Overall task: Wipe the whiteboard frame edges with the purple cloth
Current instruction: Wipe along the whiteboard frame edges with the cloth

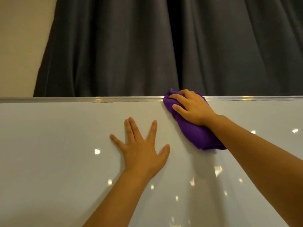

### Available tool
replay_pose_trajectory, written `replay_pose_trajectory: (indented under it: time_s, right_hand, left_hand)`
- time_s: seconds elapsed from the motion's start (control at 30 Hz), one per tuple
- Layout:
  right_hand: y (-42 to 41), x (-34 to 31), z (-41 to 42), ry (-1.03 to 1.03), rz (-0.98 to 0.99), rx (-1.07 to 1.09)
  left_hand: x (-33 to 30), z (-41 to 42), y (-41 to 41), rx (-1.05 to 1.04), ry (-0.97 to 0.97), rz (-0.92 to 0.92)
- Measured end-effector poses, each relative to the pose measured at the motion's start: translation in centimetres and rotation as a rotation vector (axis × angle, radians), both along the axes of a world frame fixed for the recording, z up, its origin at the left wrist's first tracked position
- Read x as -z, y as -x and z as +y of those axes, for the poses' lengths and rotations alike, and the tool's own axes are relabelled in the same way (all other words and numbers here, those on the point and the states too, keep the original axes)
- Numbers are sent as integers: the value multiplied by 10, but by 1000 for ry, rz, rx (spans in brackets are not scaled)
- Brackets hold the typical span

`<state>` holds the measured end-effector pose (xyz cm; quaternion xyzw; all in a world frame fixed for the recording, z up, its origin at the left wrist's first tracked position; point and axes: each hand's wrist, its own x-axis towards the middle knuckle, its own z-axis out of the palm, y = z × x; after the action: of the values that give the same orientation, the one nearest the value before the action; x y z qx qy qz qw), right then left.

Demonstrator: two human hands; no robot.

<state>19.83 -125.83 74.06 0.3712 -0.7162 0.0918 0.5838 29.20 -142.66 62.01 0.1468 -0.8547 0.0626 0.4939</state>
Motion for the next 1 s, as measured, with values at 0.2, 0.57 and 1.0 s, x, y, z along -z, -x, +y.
replay_pose_trajectory:
  time_s: [0.2,0.57,1.0]
  right_hand:
    - [50,-26,97,186,-197,167]
    - [46,-21,71,401,-100,192]
    - [102,-14,161,109,-104,76]
  left_hand:
    - [4,33,14,72,36,-2]
    - [-2,108,49,-32,-120,63]
    - [17,136,68,-87,-111,92]
